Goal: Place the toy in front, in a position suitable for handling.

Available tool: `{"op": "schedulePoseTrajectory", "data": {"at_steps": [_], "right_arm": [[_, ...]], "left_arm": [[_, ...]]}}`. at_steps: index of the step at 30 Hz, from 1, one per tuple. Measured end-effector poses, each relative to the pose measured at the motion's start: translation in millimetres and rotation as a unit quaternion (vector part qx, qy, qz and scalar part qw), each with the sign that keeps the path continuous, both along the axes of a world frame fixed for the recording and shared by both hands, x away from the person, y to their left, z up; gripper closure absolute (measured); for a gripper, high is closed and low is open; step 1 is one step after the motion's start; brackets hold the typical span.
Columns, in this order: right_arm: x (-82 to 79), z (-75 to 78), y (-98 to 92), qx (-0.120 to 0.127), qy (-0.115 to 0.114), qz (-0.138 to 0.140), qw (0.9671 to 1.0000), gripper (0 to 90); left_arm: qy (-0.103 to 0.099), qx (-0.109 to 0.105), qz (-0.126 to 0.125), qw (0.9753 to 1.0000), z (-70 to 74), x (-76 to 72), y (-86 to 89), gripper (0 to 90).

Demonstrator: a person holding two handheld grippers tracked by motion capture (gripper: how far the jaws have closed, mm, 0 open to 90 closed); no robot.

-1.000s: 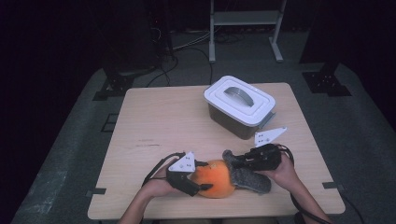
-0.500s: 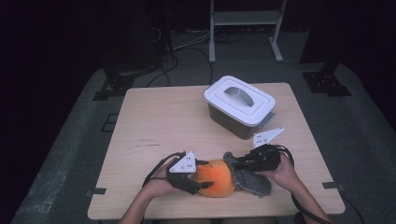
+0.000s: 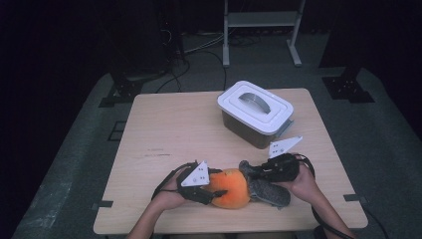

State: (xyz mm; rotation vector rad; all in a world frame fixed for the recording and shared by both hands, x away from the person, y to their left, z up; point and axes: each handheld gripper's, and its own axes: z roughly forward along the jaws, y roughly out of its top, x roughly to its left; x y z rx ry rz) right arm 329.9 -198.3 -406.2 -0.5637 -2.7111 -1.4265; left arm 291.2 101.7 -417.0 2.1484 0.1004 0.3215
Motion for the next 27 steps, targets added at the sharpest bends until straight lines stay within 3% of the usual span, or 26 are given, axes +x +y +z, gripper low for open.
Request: {"op": "schedulePoseTrajectory", "data": {"at_steps": [2,3,4,7,8,11,15,17,20,22,25,26,27], "right_arm": [[-1.9,6.7,0.6,0.029,-0.003,0.005,0.9996,77.3],[-1.9,6.7,0.6,0.029,-0.003,0.005,0.9996,77.3],[-3.7,12.8,5.0,0.053,-0.005,0.016,0.9985,77.3],[-5.5,13.9,11.4,0.05,-0.01,0.025,0.9984,77.1],[-5.5,9.9,15.5,0.041,-0.006,0.032,0.9987,77.0],[-3.3,7.8,13.4,0.043,0.005,0.035,0.9985,77.1],[-0.3,3.6,4.4,0.015,0.013,0.025,0.9995,77.2],[-0.7,5.0,2.9,0.02,0.01,0.022,0.9995,77.2],[-5.0,19.3,6.4,0.067,-0.001,0.033,0.9972,77.3],[-7.0,23.3,12.3,0.073,-0.005,0.04,0.9965,77.1],[-8.0,21.7,18.6,0.065,-0.005,0.044,0.9969,76.8],[-7.4,15.8,22.7,0.047,0.001,0.048,0.9977,76.8],[-7.4,15.8,22.7,0.047,0.001,0.048,0.9977,76.8]], "left_arm": [[-0.003,0.0,-0.001,1.0,0.1,-0.9,-1.3,37.0],[-0.003,0.0,-0.001,1.0,0.1,-0.9,-1.3,37.0],[-0.004,0.0,-0.003,1.0,0.2,-1.4,-2.4,36.9],[-0.008,0.006,-0.007,0.9999,1.0,-2.5,-3.8,36.7],[-0.009,0.006,-0.008,0.9999,0.5,-2.9,-4.0,36.7],[-0.008,0.004,-0.011,0.9999,0.4,-2.6,-3.4,37.0],[-0.001,0.001,-0.013,0.9999,0.1,-1.6,-3.5,36.9],[0.001,0.0,-0.013,0.9999,0.2,-1.2,-3.5,36.7],[0.001,0.0,-0.017,0.9999,0.2,-2.1,-4.8,36.4],[0.0,0.001,-0.017,0.9999,0.5,-2.8,-4.8,36.4],[0.004,-0.003,-0.018,0.9998,0.4,-2.5,-4.1,35.3],[0.018,-0.009,-0.019,0.9996,0.0,-1.2,-3.3,33.6],[0.018,-0.009,-0.019,0.9996,0.0,-1.2,-3.3,30.5]]}}
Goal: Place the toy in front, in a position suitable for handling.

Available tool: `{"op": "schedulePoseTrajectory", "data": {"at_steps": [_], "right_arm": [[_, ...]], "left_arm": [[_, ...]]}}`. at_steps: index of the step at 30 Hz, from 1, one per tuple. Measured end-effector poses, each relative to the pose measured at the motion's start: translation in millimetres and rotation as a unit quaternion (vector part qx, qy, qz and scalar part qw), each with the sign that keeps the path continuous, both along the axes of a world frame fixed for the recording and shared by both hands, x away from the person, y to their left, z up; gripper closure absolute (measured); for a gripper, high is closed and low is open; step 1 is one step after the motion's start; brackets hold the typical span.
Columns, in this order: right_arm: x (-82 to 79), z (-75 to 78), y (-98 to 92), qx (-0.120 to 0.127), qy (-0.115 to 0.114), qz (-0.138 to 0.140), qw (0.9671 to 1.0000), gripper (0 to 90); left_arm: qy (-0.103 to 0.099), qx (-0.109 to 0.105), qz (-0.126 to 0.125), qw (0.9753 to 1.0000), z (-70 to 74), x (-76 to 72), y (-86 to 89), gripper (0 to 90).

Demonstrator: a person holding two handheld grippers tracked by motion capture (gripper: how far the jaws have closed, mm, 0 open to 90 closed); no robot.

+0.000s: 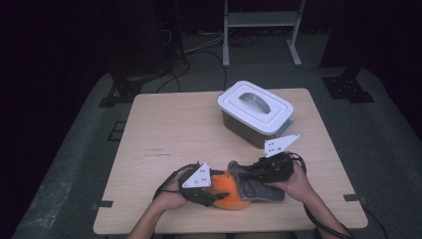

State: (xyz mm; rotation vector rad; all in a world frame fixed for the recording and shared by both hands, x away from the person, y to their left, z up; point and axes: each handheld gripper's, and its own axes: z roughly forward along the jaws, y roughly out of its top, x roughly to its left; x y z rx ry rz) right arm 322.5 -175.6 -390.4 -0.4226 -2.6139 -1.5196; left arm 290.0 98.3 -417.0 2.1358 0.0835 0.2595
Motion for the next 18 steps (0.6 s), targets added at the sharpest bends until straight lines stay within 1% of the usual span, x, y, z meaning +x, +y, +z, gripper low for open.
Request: {"op": "schedulePoseTrajectory", "data": {"at_steps": [1,2,3,4,5,6,7,9,10,11,12,13,14,15,16,17,18], "right_arm": [[-0.2,-3.7,0.3,-0.009,0.004,0.009,0.9999,77.1],[-0.2,-3.7,0.3,-0.009,0.004,0.009,0.9999,77.1],[-1.3,-5.2,-1.6,-0.018,0.003,0.012,0.9998,77.1],[-1.3,-5.2,-1.6,-0.018,0.003,0.012,0.9998,77.1],[-0.9,-7.5,-6.1,-0.024,0.007,0.012,0.9996,77.1],[0.2,-8.9,-9.2,-0.025,0.007,0.009,0.9996,77.1],[0.9,-9.7,-11.9,-0.024,0.011,0.006,0.9996,77.1],[2.5,-11.0,-15.6,-0.022,0.015,0.004,0.9996,77.1],[3.5,-11.5,-17.7,-0.023,0.016,0.001,0.9996,77.1],[4.3,-9.5,-19.2,-0.026,0.013,-0.006,0.9996,77.4],[3.3,-6.2,-19.7,-0.022,0.002,-0.013,0.9997,77.6],[2.3,-1.9,-20.1,-0.017,-0.005,-0.018,0.9997,77.6],[2.3,-1.9,-20.1,-0.017,-0.005,-0.018,0.9997,77.6],[0.5,6.8,-19.5,0.007,-0.019,-0.023,0.9995,77.8],[0.5,6.8,-19.5,0.007,-0.019,-0.023,0.9995,77.8],[-1.9,15.1,-16.0,0.031,-0.027,-0.018,0.999,77.8],[-1.9,15.1,-16.0,0.031,-0.027,-0.018,0.999,77.8]], "left_arm": [[0.031,-0.016,-0.003,0.9994,-1.5,2.1,1.0,26.6],[0.031,-0.016,-0.003,0.9994,-1.5,2.1,1.0,23.1],[0.052,-0.028,0.004,0.9983,-2.9,5.0,2.6,19.7],[0.052,-0.028,0.004,0.9983,-2.9,5.0,2.6,16.1],[0.077,-0.035,0.011,0.9964,-5.7,9.4,4.6,12.5],[0.084,-0.037,0.013,0.9957,-7.5,11.3,5.8,11.1],[0.084,-0.037,0.013,0.9957,-7.5,11.3,5.8,10.9],[0.113,-0.047,0.015,0.9923,-15.0,16.1,7.0,11.4],[0.119,-0.054,0.011,0.9914,-17.5,16.6,6.3,15.3],[0.111,-0.053,0.012,0.9923,-17.5,16.0,5.3,31.2],[0.102,-0.05,0.016,0.9934,-14.9,15.6,4.6,36.1],[0.092,-0.053,0.023,0.9941,-8.8,15.3,4.6,39.4],[0.092,-0.053,0.023,0.9941,-8.8,15.3,4.6,41.3],[0.078,-0.046,0.026,0.9955,-5.4,13.1,3.1,42.4],[0.078,-0.046,0.026,0.9955,-5.4,13.1,3.1,43.0],[0.072,-0.041,0.024,0.9963,-3.8,12.2,2.2,43.5],[0.068,-0.041,0.023,0.9966,-2.2,10.8,1.6,43.5]]}}
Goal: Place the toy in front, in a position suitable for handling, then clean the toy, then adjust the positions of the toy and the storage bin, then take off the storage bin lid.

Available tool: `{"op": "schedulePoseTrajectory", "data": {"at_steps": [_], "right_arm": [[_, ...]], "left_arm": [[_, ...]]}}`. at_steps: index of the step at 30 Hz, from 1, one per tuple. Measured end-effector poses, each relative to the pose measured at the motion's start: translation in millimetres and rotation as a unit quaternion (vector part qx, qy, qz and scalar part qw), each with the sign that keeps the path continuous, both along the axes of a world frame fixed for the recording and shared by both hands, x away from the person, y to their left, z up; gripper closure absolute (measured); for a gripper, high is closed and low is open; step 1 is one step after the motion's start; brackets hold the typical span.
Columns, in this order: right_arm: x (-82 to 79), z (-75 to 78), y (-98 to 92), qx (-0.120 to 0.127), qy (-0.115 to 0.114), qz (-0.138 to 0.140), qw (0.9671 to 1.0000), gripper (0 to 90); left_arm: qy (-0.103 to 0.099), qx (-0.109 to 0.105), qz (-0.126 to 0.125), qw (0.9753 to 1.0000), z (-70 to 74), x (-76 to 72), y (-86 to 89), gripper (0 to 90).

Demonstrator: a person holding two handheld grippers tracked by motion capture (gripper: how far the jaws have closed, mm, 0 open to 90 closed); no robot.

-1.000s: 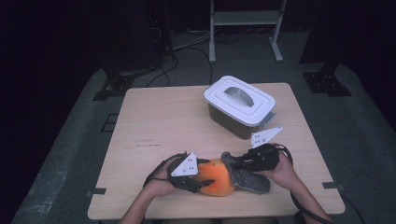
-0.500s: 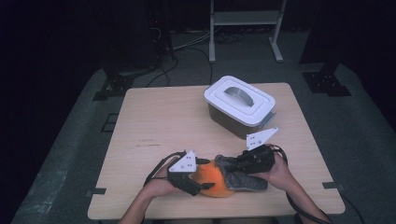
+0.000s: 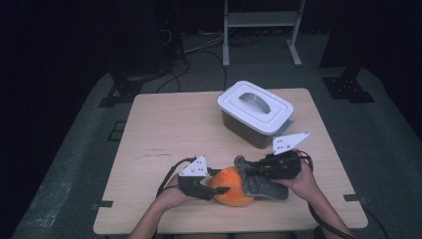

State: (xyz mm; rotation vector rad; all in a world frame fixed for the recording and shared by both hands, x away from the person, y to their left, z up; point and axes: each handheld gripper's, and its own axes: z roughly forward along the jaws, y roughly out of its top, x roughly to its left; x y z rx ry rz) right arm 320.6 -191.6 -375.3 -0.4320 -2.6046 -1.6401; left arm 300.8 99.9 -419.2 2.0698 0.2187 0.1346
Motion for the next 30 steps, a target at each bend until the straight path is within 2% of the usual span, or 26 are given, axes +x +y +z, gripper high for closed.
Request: {"op": "schedulePoseTrajectory", "data": {"at_steps": [2,3,5,7,9,11,12,15,17,20,21,24,27,30], "right_arm": [[-2.3,4.0,6.4,0.006,-0.006,0.005,1.0,77.7],[-1.5,-0.4,12.9,-0.016,-0.01,0.005,0.9998,77.7],[0.4,-5.4,14.1,-0.025,-0.004,0.003,0.9997,77.7],[5.1,-11.0,12.1,-0.011,0.018,0.0,0.9998,77.7],[2.7,-5.2,12.7,-0.005,0.005,-0.003,1.0,77.7],[1.6,-3.3,13.9,-0.004,0.003,-0.002,1.0,77.7],[1.4,-4.3,16.0,-0.018,-0.004,-0.005,0.9998,77.7],[5.7,-9.8,14.1,-0.014,0.012,-0.008,0.9998,77.6],[5.6,-7.4,13.6,-0.005,0.007,-0.007,0.9999,77.6],[4.1,-5.5,14.6,-0.009,0.002,-0.006,0.9999,77.6],[4.0,-8.3,16.0,-0.024,-0.001,-0.007,0.9997,77.6],[5.4,-13.2,15.4,-0.024,0.009,-0.005,0.9997,77.7],[8.9,-24.3,9.6,-0.042,0.026,-0.009,0.9988,77.7],[10.9,-29.7,6.2,-0.062,0.029,-0.018,0.9975,77.7]], "left_arm": [[-0.009,0.003,-0.001,1.0,4.1,-1.5,0.1,44.6],[-0.013,0.005,0.005,0.9999,7.7,-1.0,3.0,45.8],[-0.01,0.009,0.006,0.9999,7.8,-0.7,4.0,46.0],[-0.004,0.005,0.007,1.0,7.2,0.7,5.0,46.1],[-0.007,0.003,0.007,0.9999,9.3,0.8,5.1,46.1],[-0.009,0.003,0.008,0.9999,9.7,0.6,5.3,46.2],[-0.011,0.007,0.01,0.9999,9.8,0.7,5.7,46.1],[-0.003,0.001,0.015,0.9999,8.7,1.4,7.0,45.9],[-0.005,-0.002,0.014,0.9999,10.7,1.4,8.2,45.8],[-0.008,-0.003,0.015,0.9999,12.7,1.2,9.7,45.9],[-0.01,-0.002,0.015,0.9998,13.4,1.0,10.1,45.9],[-0.011,0.002,0.015,0.9998,13.5,0.5,11.2,45.9],[-0.01,0.004,0.018,0.9998,14.2,0.8,16.4,45.9],[-0.008,0.001,0.02,0.9998,15.5,1.9,19.6,45.9]]}}
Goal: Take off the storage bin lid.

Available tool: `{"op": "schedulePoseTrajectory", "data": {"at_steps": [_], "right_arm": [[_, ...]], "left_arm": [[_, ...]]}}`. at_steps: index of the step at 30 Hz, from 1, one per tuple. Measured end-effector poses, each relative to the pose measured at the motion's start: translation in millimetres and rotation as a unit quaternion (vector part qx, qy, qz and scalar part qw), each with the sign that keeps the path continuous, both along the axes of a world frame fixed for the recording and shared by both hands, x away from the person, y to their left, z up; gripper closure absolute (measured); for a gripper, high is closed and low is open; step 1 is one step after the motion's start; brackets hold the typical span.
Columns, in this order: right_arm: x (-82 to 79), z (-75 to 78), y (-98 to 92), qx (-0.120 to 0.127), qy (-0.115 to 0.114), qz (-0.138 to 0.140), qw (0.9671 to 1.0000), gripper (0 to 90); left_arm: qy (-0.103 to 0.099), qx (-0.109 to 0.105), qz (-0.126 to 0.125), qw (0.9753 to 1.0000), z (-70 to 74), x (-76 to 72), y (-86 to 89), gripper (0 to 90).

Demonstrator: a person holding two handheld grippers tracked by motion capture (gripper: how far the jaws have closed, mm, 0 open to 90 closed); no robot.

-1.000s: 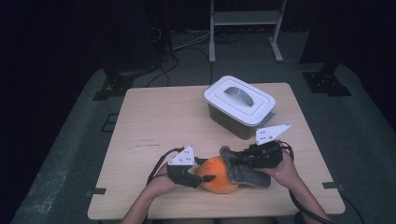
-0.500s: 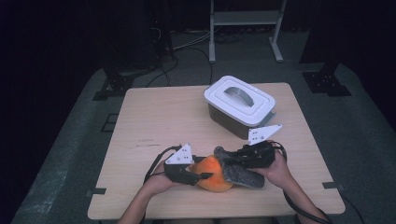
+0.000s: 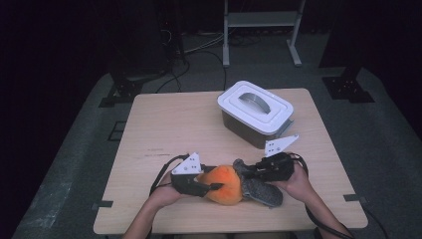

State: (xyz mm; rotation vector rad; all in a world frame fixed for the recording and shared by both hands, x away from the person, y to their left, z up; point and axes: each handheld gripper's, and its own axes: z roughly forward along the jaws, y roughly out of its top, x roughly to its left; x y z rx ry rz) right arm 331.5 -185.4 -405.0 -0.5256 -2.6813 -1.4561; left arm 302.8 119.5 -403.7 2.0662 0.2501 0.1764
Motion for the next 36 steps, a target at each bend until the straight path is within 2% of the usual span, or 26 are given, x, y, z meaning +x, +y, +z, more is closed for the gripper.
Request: {"op": "schedulePoseTrajectory", "data": {"at_steps": [3,4,5,7,8,10,11,12,13,15,18,19,21,22,23,24,25,27,28,29,30,31,36], "right_arm": [[-0.3,5.3,-1.6,0.009,-0.007,-0.004,0.9999,77.7],[-1.8,10.2,-0.9,0.022,-0.012,-0.004,0.9997,77.7],[-4.4,19.9,1.1,0.057,-0.019,0.004,0.9982,77.7],[-5.9,23.0,2.7,0.063,-0.021,0.007,0.9977,77.7],[-9.5,26.4,8.7,0.067,-0.025,0.016,0.9973,77.3],[-9.5,21.4,11.7,0.052,-0.022,0.017,0.9983,77.2],[-9.5,21.4,11.7,0.052,-0.022,0.017,0.9983,77.2],[-8.1,16.7,12.3,0.043,-0.017,0.016,0.9988,77.2],[-5.1,6.9,12.2,0.045,0.002,0.017,0.9988,77.3],[-3.6,4.4,11.4,0.048,0.01,0.017,0.9987,77.5],[-1.6,1.8,9.7,0.03,0.011,0.013,0.9994,77.5],[-2.5,3.9,8.1,0.023,0.003,0.01,0.9997,77.6],[-5.5,11.9,6.1,0.041,-0.009,0.009,0.9991,77.6],[-5.5,11.9,6.1,0.041,-0.009,0.009,0.9991,77.6],[-10.0,21.9,5.3,0.071,-0.019,0.012,0.9973,77.6],[-10.0,21.9,5.3,0.071,-0.019,0.012,0.9973,77.6],[-14.5,28.8,7.2,0.084,-0.025,0.019,0.996,77.5],[-16.5,27.6,11.6,0.068,-0.03,0.021,0.997,77.5],[-16.5,27.6,11.6,0.068,-0.03,0.021,0.997,77.5],[-15.8,19.2,15.2,0.041,-0.026,0.019,0.9986,77.7],[-15.8,19.2,15.2,0.041,-0.026,0.019,0.9986,77.7],[-14.2,15.1,13.4,0.039,-0.016,0.016,0.999,78.0],[-13.9,11.1,9.4,0.023,-0.016,0.015,0.9995,78.0]], "left_arm": [[-0.003,0.001,-0.001,1.0,3.5,-0.5,0.3,45.7],[-0.006,0.002,0.0,1.0,5.0,-1.1,-0.5,45.6],[-0.009,0.001,0.0,1.0,7.5,-2.3,-1.8,45.6],[-0.009,-0.001,-0.003,0.9999,8.4,-2.7,-3.0,45.6],[-0.012,0.004,-0.003,0.9999,8.9,-3.2,-3.8,45.5],[-0.013,0.01,-0.002,0.9999,8.0,-3.3,-4.0,45.4],[-0.014,0.015,0.0,0.9998,6.7,-3.0,-3.6,45.4],[-0.012,0.015,0.001,0.9998,5.6,-2.6,-2.7,45.4],[-0.005,0.012,0.002,0.9999,4.7,-1.7,-0.9,45.4],[-0.005,0.013,0.005,0.9999,5.4,-1.4,0.5,45.4],[-0.005,0.013,0.009,0.9999,8.0,-1.6,1.4,45.4],[-0.006,0.015,0.009,0.9998,9.0,-1.5,1.7,45.3],[-0.004,0.01,0.01,0.9999,11.2,-1.8,1.2,44.9],[-0.006,0.01,0.011,0.9999,12.6,-2.1,0.3,44.9],[-0.009,0.013,0.008,0.9999,14.0,-3.0,-3.4,44.6],[-0.009,0.013,0.008,0.9999,14.0,-3.0,-3.4,44.5],[-0.008,0.017,0.006,0.9998,12.4,-4.3,-9.3,44.2],[-0.009,0.027,0.002,0.9996,7.9,-5.0,-15.2,43.1],[-0.009,0.027,0.002,0.9996,7.9,-5.0,-15.2,41.7],[-0.004,0.028,0.006,0.9996,3.0,-4.5,-18.2,39.2],[-0.004,0.028,0.006,0.9996,3.0,-4.5,-18.2,36.6],[-0.007,0.018,0.009,0.9998,0.9,-4.0,-18.3,34.1],[0.001,0.011,0.008,0.9999,0.7,-1.3,-16.8,19.4]]}}
